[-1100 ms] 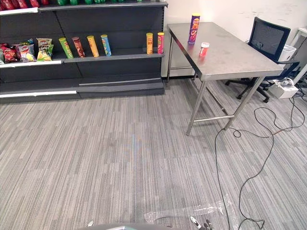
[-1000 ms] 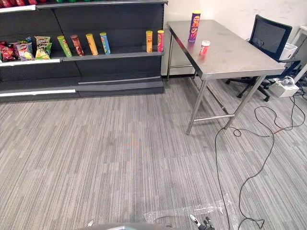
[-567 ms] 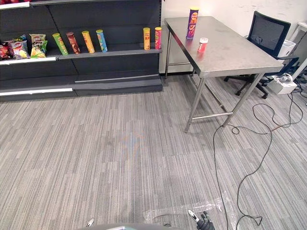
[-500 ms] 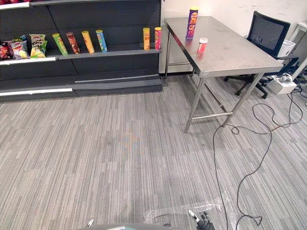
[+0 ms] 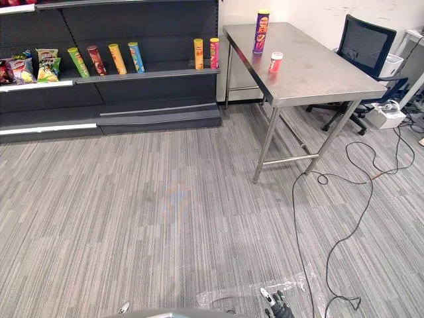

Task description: Put the gum and the chips on the shelf.

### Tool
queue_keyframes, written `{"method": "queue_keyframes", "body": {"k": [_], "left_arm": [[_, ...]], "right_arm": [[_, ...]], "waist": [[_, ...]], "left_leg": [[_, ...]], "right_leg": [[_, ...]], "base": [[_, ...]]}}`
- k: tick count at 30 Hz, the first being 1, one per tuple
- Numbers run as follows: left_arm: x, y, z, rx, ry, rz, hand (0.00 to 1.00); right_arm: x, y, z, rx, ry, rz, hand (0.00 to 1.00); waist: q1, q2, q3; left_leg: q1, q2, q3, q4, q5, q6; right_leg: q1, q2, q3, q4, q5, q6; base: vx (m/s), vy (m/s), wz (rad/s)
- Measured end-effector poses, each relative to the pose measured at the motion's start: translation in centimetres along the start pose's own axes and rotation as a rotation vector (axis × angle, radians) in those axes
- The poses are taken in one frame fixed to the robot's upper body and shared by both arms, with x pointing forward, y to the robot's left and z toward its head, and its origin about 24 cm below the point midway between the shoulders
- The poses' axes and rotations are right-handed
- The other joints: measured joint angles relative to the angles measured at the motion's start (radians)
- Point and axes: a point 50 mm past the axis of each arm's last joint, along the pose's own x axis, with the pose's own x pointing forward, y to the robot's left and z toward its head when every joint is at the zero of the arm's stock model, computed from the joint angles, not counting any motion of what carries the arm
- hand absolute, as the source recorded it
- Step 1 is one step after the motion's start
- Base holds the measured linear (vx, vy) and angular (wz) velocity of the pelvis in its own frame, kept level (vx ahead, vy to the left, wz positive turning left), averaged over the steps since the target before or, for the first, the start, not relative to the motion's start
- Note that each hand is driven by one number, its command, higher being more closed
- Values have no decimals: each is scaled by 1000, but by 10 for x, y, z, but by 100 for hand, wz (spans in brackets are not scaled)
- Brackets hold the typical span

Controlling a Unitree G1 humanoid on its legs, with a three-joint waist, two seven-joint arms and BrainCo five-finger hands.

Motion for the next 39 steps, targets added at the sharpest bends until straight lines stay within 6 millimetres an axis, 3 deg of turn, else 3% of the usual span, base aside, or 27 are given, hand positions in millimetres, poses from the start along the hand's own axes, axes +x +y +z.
{"method": "queue_keyframes", "body": {"k": [13,16,19,21,22,23,24,26,27,29,31,35,37,38,39], "left_arm": [[1,-1,0,4,6,0,0],[2,-3,6,5,-8,-7,0],[4,-2,13,-36,-40,3,0],[3,0,16,-60,-62,25,0],[2,1,16,-82,-83,37,0],[2,1,21,-134,-117,42,0],[1,-3,20,-189,-140,37,0],[-2,-4,16,-250,-149,40,0],[-3,-8,15,-285,-155,31,0],[-4,-9,14,-294,-172,33,0],[-5,-9,15,-296,-197,29,0],[-8,-8,10,-303,-207,29,0],[-9,-7,5,-304,-190,41,0],[-9,-5,4,-297,-186,47,0],[-10,-1,3,-289,-183,56,0]], "right_arm": [[0,0,3,-25,-29,-34,0],[3,3,9,-24,-69,-56,0],[4,7,13,-17,-118,-78,0],[4,9,13,3,-127,-71,0],[3,11,12,39,-126,-59,0],[3,14,10,67,-125,-42,0],[2,12,11,80,-127,-37,0],[1,10,11,80,-125,-36,0],[1,9,13,79,-130,-38,0],[2,10,14,79,-132,-37,0],[4,11,16,80,-130,-27,0],[5,15,20,82,-138,6,0],[5,14,21,83,-140,14,0],[4,13,18,95,-131,6,0],[4,13,16,107,-128,1,0]], "waist": [[0,1,12],[-3,2,40],[-8,-17,71],[-8,-27,88],[-6,-32,93],[-9,-41,102],[-9,-29,104],[-9,-21,110],[-7,-14,114],[-4,-13,116],[0,-15,119],[1,-3,121],[1,4,122],[6,-3,120],[6,-8,112]], "left_leg": [[9,1,-2,2,0,0],[-14,7,-13,32,-4,-5],[-56,9,-25,94,-23,-28],[-96,25,-24,191,-70,-29],[-144,45,-12,313,-98,-43],[-233,79,13,510,-93,-34],[-317,124,18,696,-67,-3],[-395,165,14,859,-5,5],[-417,171,3,894,-30,0],[-427,161,1,826,-66,-8],[-428,137,-3,644,-58,-12],[-426,147,-96,267,63,-46],[-427,168,-129,259,89,-50],[-426,147,-129,329,143,-53],[-427,131,-128,364,139,-49]], "right_leg": [[3,-1,-2,15,-7,-8],[-63,-10,-8,146,-68,-15],[-124,-31,-26,272,-135,-24],[-155,-39,-29,350,-188,-36],[-166,-41,-28,388,-228,-47],[-167,-45,-30,415,-245,-55],[-166,-38,-31,440,-262,-62],[-159,-32,-23,466,-281,-74],[-145,-36,-13,478,-294,-74],[-131,-58,11,494,-309,-72],[-110,-92,41,495,-325,-57],[-64,-109,96,497,-377,-5],[-26,-112,135,498,-411,33],[4,-143,169,486,-432,49],[19,-161,182,468,-435,45]], "base": [[-35,-33,0],[-44,-31,7],[-53,-40,20],[-58,-94,15],[-54,-146,7],[-28,-158,4],[-7,-120,-1],[46,-41,-11],[94,-1,-15],[182,62,-22],[195,130,-29],[264,261,-41],[375,417,-66],[340,382,-56],[454,438,-58]]}}
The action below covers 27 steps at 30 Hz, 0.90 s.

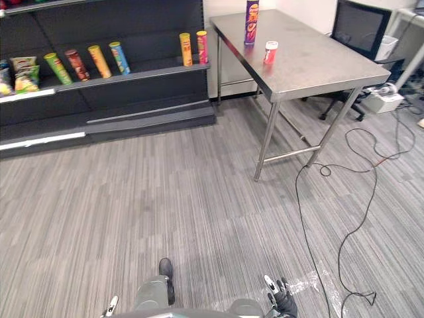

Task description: Put the gum and the chips on the shelf.

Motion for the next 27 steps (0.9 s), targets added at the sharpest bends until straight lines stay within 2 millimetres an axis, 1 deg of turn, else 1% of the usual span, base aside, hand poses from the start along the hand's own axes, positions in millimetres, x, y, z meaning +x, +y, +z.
{"method": "queue_keyframes", "body": {"k": [1,2,3,5,6,7,8,9,10,11,12,13,14,15,16,17,18,19,20,21,22,23,24,25,26,27], "left_arm": [[3,3,6,30,-7,1,0],[8,-1,14,61,-20,-19,0],[10,-4,18,66,-24,-27,0],[12,-7,17,70,3,-37,0],[12,-7,16,71,10,-35,0],[12,-6,16,86,17,-40,0],[12,-5,16,110,21,-48,0],[12,-5,16,117,22,-49,0],[13,-5,17,119,23,-46,0],[13,-4,17,159,25,-52,0],[13,-4,18,182,24,-60,0],[13,-4,18,199,26,-69,0],[13,-4,17,216,34,-79,0],[13,-3,17,228,43,-81,0],[13,-3,17,230,44,-81,0],[12,-2,16,233,49,-80,0],[12,-2,15,237,59,-83,0],[12,-2,14,236,62,-84,0],[12,-3,13,223,64,-82,0],[11,-4,11,207,66,-80,0],[11,-5,11,200,65,-78,0],[12,-5,12,180,61,-74,0],[11,-5,11,156,61,-64,0],[11,-5,10,144,61,-59,0],[10,-5,8,118,66,-52,0],[10,-7,6,104,73,-52,0]], "right_arm": [[-1,4,-7,16,21,2,0],[-2,6,-11,19,31,7,0],[-3,7,-13,23,37,6,0],[-4,1,-13,41,32,-27,0],[-5,0,-13,42,33,-31,0],[-6,0,-15,43,39,-37,0],[-6,0,-15,41,32,-39,0],[-6,0,-15,39,28,-38,0],[-5,1,-13,36,16,-33,0],[-4,2,-11,33,3,-31,0],[-4,2,-10,35,-1,-33,0],[-4,1,-10,36,-8,-35,0],[-4,1,-8,39,-23,-33,0],[-2,5,-4,19,-41,-6,0],[-2,5,-3,19,-42,-2,0],[-2,7,-3,14,-46,7,0],[-1,8,-1,12,-54,13,0],[-1,9,-1,15,-59,14,0],[0,10,1,17,-70,20,0],[0,11,3,22,-86,22,0],[0,11,5,24,-97,24,0],[-1,11,4,39,-106,13,0],[-2,10,3,48,-109,-5,0],[-3,9,3,49,-109,-10,0],[-4,10,2,58,-108,-22,0],[-4,8,3,58,-113,-31,0]], "waist": [[-5,-26,-17],[-10,-36,-24],[-9,-36,-24],[-6,-30,-30],[-6,-32,-35],[-6,-33,-49],[-6,-33,-66],[-5,-35,-72],[-1,-38,-75],[-5,-42,-74],[-6,-44,-75],[-7,-44,-75],[-11,-33,-71],[-9,-34,-69],[-9,-35,-69],[-9,-33,-68],[-9,-28,-66],[-9,-26,-64],[-10,-19,-59],[-10,-10,-55],[-10,-9,-54],[-10,-10,-53],[-9,-10,-53],[-8,-12,-54],[-9,-9,-55],[-14,-6,-58]], "left_leg": [[-31,-25,21,68,-68,18],[-59,-42,23,132,-116,35],[-69,-52,23,155,-134,36],[-64,-77,45,217,-197,85],[-58,-87,50,220,-208,95],[-46,-105,58,217,-223,110],[-41,-124,62,208,-229,118],[-31,-133,69,195,-233,124],[-5,-155,75,163,-238,133],[32,-179,76,125,-244,143],[55,-192,76,104,-247,149],[92,-205,76,74,-251,157],[137,-210,73,43,-260,167],[194,-207,73,10,-260,172],[204,-206,73,2,-260,172],[251,-195,73,-31,-259,172],[294,-177,72,-62,-259,170],[314,-167,72,-77,-260,170],[347,-144,71,-104,-267,164],[369,-117,69,-120,-283,144],[376,-105,66,-122,-293,132],[395,-89,56,-124,-317,102],[418,-76,46,-124,-340,78],[432,-72,41,-124,-353,63],[457,-58,23,-124,-375,38],[468,-40,17,-128,-379,28]], "right_leg": [[13,-25,27,-35,15,-13],[7,-40,46,-38,58,-4],[6,-49,51,-35,75,4],[8,-79,68,-6,140,18],[6,-89,68,6,157,28],[-3,-107,69,33,195,40],[-32,-120,70,76,238,43],[-51,-128,72,107,261,43],[-100,-141,81,200,323,38],[-154,-155,84,315,415,21],[-185,-165,83,373,476,5],[-224,-176,79,445,589,-15],[-282,-183,61,574,572,-23],[-356,-181,-2,684,438,-40],[-366,-179,-18,693,414,-42],[-394,-158,-87,674,323,-40],[-410,-118,-146,586,260,-39],[-420,-97,-171,531,241,-37],[-438,-60,-221,398,236,-38],[-450,-25,-256,245,248,-21],[-456,-14,-268,169,260,-16],[-464,3,-268,27,306,-17],[-461,8,-256,-74,357,-14],[-460,8,-245,-106,379,-13],[-453,8,-245,-104,468,-28],[-450,14,-261,-81,492,-45]], "base": [[449,370,-22],[498,421,-3],[448,411,12],[383,364,1],[336,283,1],[321,237,7],[309,216,6],[298,196,0],[258,197,5],[251,197,10],[221,178,16],[238,142,9],[279,149,-1],[238,100,-6],[236,55,-10],[251,-8,-7],[247,-42,-8],[238,-102,-8],[213,-146,-5],[214,-156,0],[238,-177,9],[309,-212,20],[438,-300,24],[523,-358,34],[373,-257,39],[495,-317,50]]}}
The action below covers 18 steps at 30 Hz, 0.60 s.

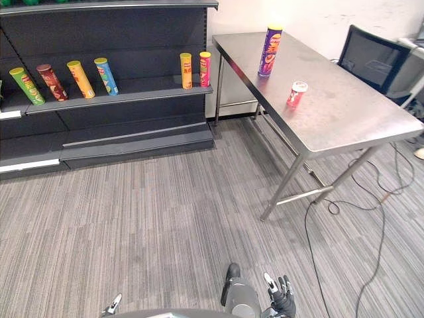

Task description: Put the gum and the chips on the shelf.

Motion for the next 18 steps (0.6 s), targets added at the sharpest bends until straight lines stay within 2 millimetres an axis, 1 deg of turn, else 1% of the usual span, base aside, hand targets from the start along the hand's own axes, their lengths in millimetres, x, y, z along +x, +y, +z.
{"method": "queue_keyframes", "body": {"k": [1,2,3,4,5,6,8,9,10,11,12,13,14,16,17,18], "left_arm": [[-1,-8,-5,-26,16,-18,0],[-1,-13,-7,-47,19,-33,0],[-1,-13,-7,-59,20,-31,0],[-1,-13,-7,-78,18,-27,0],[-1,-12,-7,-92,20,-22,0],[-1,-12,-7,-103,17,-20,0],[0,-16,-3,-147,-7,-20,0],[1,-18,2,-162,-27,-22,0],[2,-20,4,-182,-40,-26,0],[2,-22,4,-192,-45,-31,0],[2,-21,7,-195,-59,-35,0],[2,-22,8,-195,-63,-38,0],[2,-22,9,-194,-74,-43,0],[2,-22,10,-186,-84,-46,0],[2,-21,10,-184,-86,-46,0],[2,-21,11,-175,-94,-50,0]], "right_arm": [[4,-2,9,-16,-26,-1,0],[6,1,12,-20,-32,7,0],[6,2,12,-29,-31,12,0],[7,4,11,-59,-25,29,0],[7,4,11,-63,-23,34,0],[7,5,12,-63,-22,36,0],[8,6,11,-61,-14,41,0],[8,7,11,-60,-14,47,0],[8,8,11,-62,-14,49,0],[9,7,11,-62,-12,45,0],[7,5,8,-61,0,34,0],[7,4,7,-62,8,27,0],[6,1,5,-57,19,13,0],[5,0,4,-40,18,1,0],[4,-1,3,-36,18,-5,0],[3,-5,3,-38,19,-16,0]], "waist": [[0,41,-2],[7,52,-2],[8,46,0],[10,45,-4],[10,43,-4],[10,43,-4],[8,34,1],[8,36,-2],[7,32,-1],[5,34,-2],[4,32,-1],[5,30,-1],[7,28,0],[7,20,3],[7,19,3],[7,19,4]], "left_leg": [[20,40,-1,-8,22,-27],[22,61,7,7,66,-50],[22,65,3,17,90,-55],[20,73,5,44,138,-54],[4,87,4,104,176,-51],[-11,95,4,148,196,-48],[-87,130,2,344,286,-35],[-129,146,1,437,344,-24],[-186,172,1,563,378,-29],[-228,189,6,644,349,-33],[-273,189,22,699,286,-31],[-280,188,40,692,260,-29],[-294,185,76,653,216,-25],[-302,175,132,548,174,-26],[-307,169,146,506,167,-25],[-322,151,163,389,167,-24]], "right_leg": [[2,29,-35,48,-58,-29],[1,34,-49,102,-94,-48],[3,33,-55,122,-116,-55],[12,34,-60,147,-152,-70],[31,45,-64,154,-178,-82],[42,50,-65,151,-186,-87],[95,73,-67,121,-213,-96],[112,78,-65,118,-231,-95],[132,83,-65,116,-249,-97],[152,85,-67,113,-257,-96],[195,84,-71,95,-267,-91],[211,82,-71,84,-272,-90],[242,75,-70,71,-287,-79],[275,49,-62,68,-301,-59],[283,37,-59,68,-305,-52],[296,5,-50,69,-315,-35]], "base": [[469,-301,38],[555,-372,29],[439,-320,14],[430,-312,6],[415,-291,-3],[351,-246,-11],[269,-190,-11],[206,-145,-8],[179,-106,-4],[233,-83,7],[186,-32,10],[161,14,13],[94,38,7],[107,93,6],[123,171,0],[101,172,-3]]}}
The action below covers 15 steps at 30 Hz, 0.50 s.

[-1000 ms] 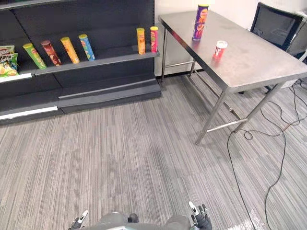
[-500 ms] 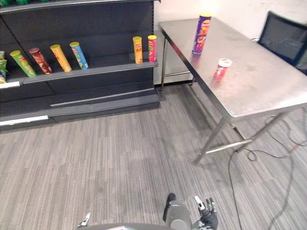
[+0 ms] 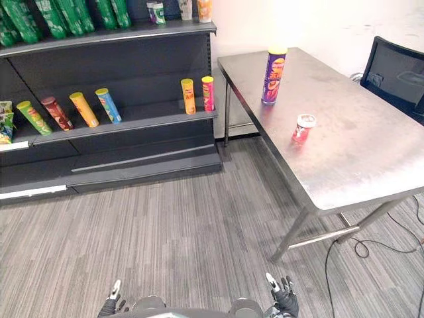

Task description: Put the gum and the chips on the shelf.

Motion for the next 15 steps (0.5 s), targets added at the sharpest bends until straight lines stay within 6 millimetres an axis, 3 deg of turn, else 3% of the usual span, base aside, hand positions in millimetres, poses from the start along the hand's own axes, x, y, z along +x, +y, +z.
{"method": "queue_keyframes", "body": {"k": [4,5,6,7,10,11,15], "left_arm": [[-2,6,-1,9,7,15,0],[-4,11,-6,13,20,25,0],[-5,12,-8,14,26,29,0],[-9,21,-15,21,53,52,0],[-6,25,-5,83,39,38,0],[-4,23,-2,108,39,24,0],[-3,20,-8,186,102,3,0]], "right_arm": [[-3,-7,-2,-5,15,-17,0],[-4,-9,-3,-7,19,-20,0],[-4,-10,-3,-9,23,-21,0],[-6,-14,-6,-19,46,-30,0],[-5,-7,-12,-14,73,-11,0],[-3,-9,-10,-11,70,-28,0],[2,-8,-5,7,54,-45,0]], "waist": [[-1,2,1],[-1,9,3],[0,10,4],[4,18,-7],[-2,-30,-14],[3,-39,-21],[-3,-12,-38]], "left_leg": [[-21,-27,-63,-269,39,-3],[-22,-19,-108,-325,43,-8],[-23,-16,-103,-307,71,-39],[-22,-49,-100,-271,87,-41],[-22,-127,-65,-249,26,4],[-24,-148,-46,-229,6,12],[-5,-192,-42,-205,-26,59]], "right_leg": [[26,-62,61,1,-30,53],[38,-71,90,0,-41,81],[45,-75,108,-4,-42,99],[75,-82,164,-39,-25,130],[86,-89,229,-53,1,127],[95,-109,221,-94,29,149],[105,-142,242,-106,123,164]], "base": [[201,390,-28],[182,357,-37],[272,461,-54],[336,424,-39],[348,308,-15],[346,268,-16],[248,237,-13]]}}
